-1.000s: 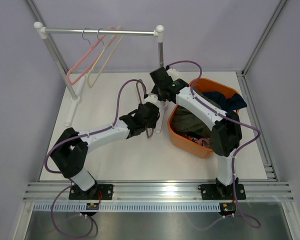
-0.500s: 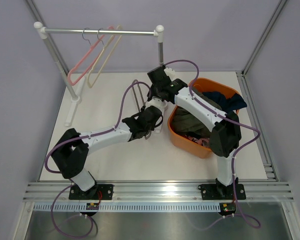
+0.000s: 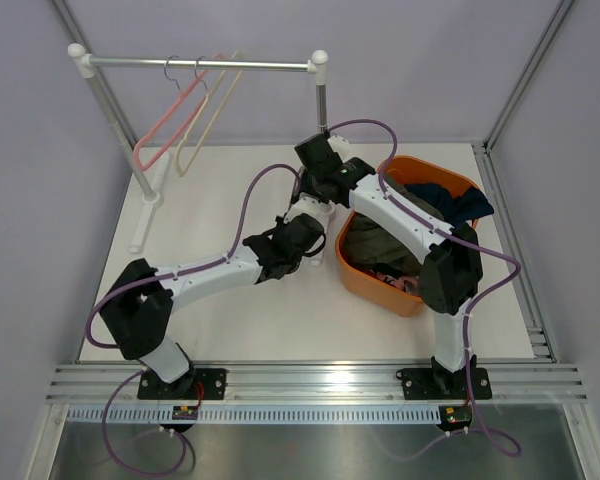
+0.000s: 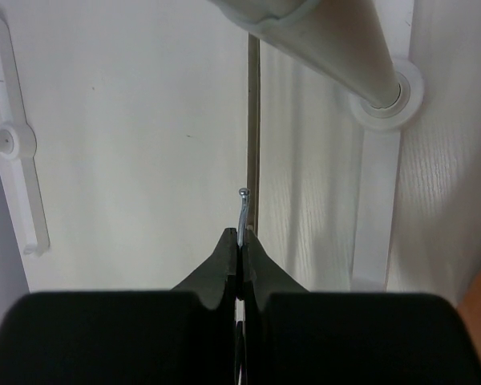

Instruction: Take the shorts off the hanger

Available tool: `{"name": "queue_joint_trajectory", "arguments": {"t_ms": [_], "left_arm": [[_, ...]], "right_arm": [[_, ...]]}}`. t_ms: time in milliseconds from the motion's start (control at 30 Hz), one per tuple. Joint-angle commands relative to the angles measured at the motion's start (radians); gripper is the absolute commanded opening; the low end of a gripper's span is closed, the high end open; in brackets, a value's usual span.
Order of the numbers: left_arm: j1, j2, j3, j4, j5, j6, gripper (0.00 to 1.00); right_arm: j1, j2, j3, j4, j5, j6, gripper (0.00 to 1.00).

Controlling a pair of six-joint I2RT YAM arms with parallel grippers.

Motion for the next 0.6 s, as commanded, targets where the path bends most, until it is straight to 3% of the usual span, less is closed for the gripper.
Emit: {"name": "queue_joint_trajectory", "arguments": {"t_ms": [0,567], "left_arm": [[-0.006,-0.066,0.03,-0.009,-0.055,0.0,0.0],[-0.004,-0.227,0.014,-0.028,0.055,0.055,0.0]], "right_arm": [[0.011,-0.082,0.029,0.033,-0.017,-0.023,0.02],[0.013,-0.184,0.006,0.068,-0.029,-0.097,0.63]]}}
